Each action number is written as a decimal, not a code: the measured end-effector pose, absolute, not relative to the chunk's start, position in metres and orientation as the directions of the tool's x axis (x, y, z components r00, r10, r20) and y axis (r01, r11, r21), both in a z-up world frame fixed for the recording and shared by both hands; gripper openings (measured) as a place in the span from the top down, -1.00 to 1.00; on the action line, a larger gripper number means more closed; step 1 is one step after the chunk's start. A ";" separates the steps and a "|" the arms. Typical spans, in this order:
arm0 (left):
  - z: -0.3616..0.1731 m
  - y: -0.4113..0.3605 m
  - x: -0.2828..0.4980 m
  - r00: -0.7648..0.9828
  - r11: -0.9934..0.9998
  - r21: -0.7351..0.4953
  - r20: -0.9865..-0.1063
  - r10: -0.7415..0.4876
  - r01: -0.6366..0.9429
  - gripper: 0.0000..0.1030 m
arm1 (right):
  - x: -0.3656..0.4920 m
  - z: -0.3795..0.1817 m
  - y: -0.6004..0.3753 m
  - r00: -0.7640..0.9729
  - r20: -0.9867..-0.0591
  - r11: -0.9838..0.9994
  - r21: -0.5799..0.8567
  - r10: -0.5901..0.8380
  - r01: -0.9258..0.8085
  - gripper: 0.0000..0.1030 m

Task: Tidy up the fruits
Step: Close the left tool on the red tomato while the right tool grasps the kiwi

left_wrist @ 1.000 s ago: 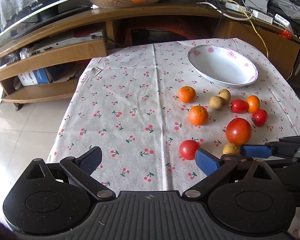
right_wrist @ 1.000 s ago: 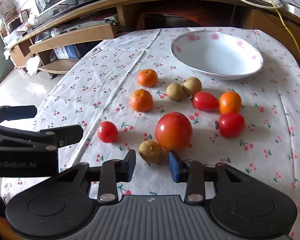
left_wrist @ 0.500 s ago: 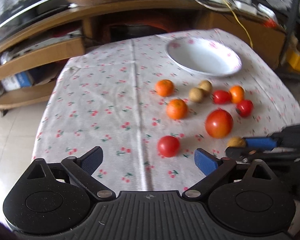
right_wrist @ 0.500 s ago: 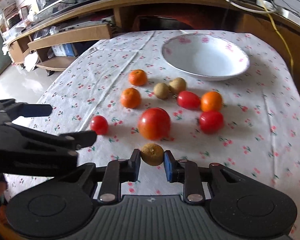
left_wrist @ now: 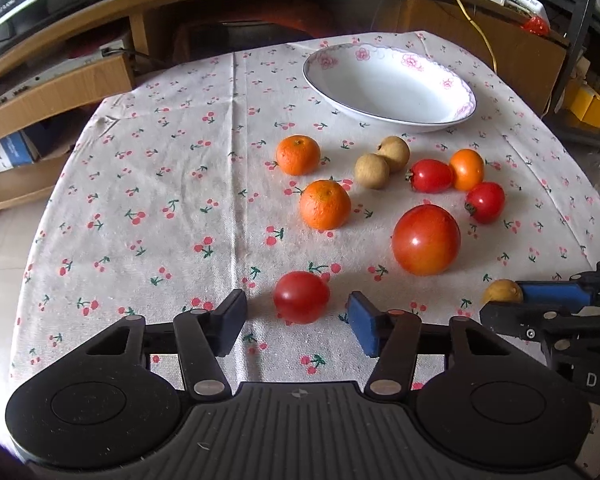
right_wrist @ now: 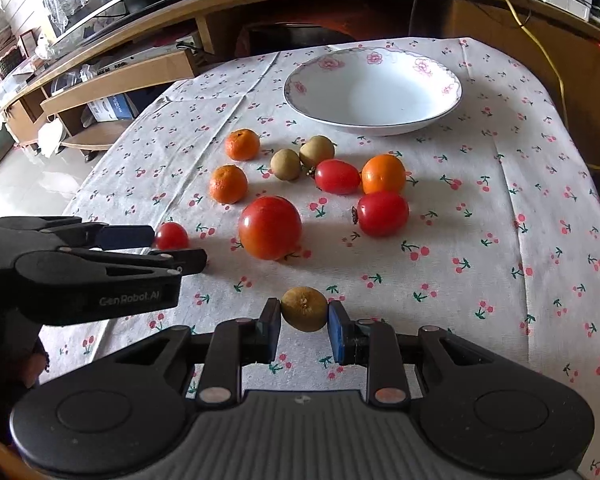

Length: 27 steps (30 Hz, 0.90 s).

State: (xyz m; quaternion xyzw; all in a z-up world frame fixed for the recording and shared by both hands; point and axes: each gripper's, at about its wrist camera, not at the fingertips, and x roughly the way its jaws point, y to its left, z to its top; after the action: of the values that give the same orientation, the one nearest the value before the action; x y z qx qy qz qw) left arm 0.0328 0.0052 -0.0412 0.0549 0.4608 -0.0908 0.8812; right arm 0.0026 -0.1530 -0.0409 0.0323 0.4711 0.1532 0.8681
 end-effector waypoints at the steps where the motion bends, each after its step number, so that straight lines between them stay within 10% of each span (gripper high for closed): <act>1: -0.040 0.004 0.032 0.557 0.977 0.011 -0.822 -0.114 0.215 -0.09 | 0.003 -0.041 -0.154 0.509 -0.808 0.951 0.203 0.297 -0.234 0.49; 27: -0.038 -0.007 0.025 0.556 0.965 0.042 -0.823 -0.114 0.260 0.33 | 0.002 -0.023 -0.159 0.549 -0.790 0.960 0.192 0.273 -0.202 0.49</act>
State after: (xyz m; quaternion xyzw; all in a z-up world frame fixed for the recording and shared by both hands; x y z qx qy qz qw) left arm 0.0247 -0.0075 -0.0377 0.0797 0.4590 -0.1066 0.8784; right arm 0.0025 -0.1593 -0.0227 0.0390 0.4553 0.1353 0.8792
